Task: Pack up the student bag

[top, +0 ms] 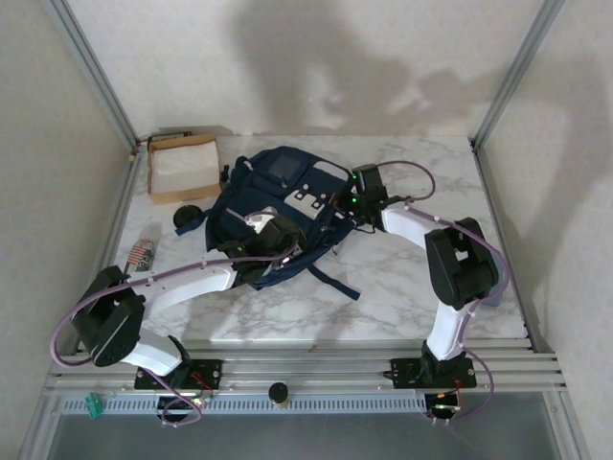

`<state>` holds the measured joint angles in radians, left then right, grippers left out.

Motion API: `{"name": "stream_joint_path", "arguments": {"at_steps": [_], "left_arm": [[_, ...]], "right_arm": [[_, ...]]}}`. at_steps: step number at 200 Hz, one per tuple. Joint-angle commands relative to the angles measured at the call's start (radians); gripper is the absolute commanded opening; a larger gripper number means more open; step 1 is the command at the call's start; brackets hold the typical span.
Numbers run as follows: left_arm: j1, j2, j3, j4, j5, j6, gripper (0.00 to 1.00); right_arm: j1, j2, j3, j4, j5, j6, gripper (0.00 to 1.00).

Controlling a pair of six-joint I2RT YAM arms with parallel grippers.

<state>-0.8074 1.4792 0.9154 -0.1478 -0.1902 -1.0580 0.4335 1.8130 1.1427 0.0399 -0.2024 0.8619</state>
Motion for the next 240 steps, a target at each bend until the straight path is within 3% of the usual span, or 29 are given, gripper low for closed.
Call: {"name": "stream_joint_path", "arguments": {"at_steps": [1, 56, 77, 109, 134, 172, 205, 240], "left_arm": [[0.017, 0.059, 0.001, 0.044, 0.015, 0.01, 0.45], [0.074, 0.19, 0.045, 0.204, 0.012, 0.201, 0.4], [0.112, 0.227, 0.074, 0.293, 0.069, 0.299, 0.38], [0.142, 0.199, 0.111, 0.271, 0.14, 0.36, 0.41], [0.089, 0.112, 0.142, 0.101, 0.148, 0.271, 0.49], [-0.074, 0.054, 0.171, -0.163, 0.035, 0.051, 0.53], [-0.179, 0.043, 0.196, -0.251, -0.048, -0.077, 0.53], [-0.222, 0.135, 0.308, -0.296, -0.065, -0.076, 0.54]], "right_arm": [[-0.017, -0.112, -0.081, 0.108, -0.076, 0.049, 0.0], [-0.018, -0.357, -0.374, 0.222, -0.076, 0.208, 0.0], [-0.005, -0.415, -0.477, 0.31, -0.069, 0.305, 0.0], [0.005, -0.47, -0.531, 0.375, 0.027, 0.415, 0.0], [0.016, -0.474, -0.516, 0.395, 0.061, 0.476, 0.0], [0.031, -0.488, -0.524, 0.449, 0.067, 0.551, 0.0], [0.043, -0.492, -0.511, 0.478, 0.032, 0.578, 0.0], [0.043, -0.51, -0.521, 0.503, 0.015, 0.599, 0.0]]}}
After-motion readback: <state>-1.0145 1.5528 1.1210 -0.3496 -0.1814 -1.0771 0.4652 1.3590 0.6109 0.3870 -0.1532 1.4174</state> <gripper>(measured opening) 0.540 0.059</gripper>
